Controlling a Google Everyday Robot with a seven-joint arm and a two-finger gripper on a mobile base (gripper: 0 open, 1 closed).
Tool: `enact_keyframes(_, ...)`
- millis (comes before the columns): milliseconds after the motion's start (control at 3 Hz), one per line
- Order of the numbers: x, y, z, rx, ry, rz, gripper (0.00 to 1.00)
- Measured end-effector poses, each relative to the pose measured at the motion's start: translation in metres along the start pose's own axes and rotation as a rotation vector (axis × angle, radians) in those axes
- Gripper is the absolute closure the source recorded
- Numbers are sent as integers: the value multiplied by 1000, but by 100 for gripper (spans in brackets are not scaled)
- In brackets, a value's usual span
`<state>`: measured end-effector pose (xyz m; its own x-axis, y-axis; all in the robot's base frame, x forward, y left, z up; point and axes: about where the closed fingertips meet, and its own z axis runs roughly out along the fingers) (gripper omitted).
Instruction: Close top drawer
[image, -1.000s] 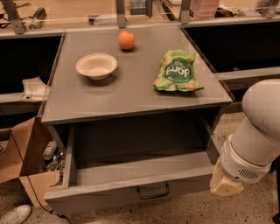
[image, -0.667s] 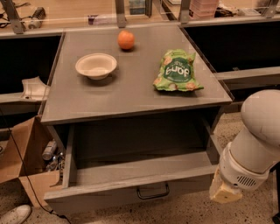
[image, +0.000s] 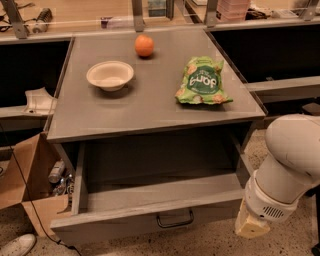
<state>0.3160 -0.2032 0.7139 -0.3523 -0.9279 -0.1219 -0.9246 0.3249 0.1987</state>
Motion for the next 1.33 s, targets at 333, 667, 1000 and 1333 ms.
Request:
enact_keyframes(333,-1,-1,14,-23,-7,19,100)
enact_keyframes(667,-6,-15,49,-43,-12,53,100)
enact_keyframes(1000,-9,-20,48,-40,-21,61,100)
enact_keyframes(1333,-16,-35,47,-27,-48,81,100)
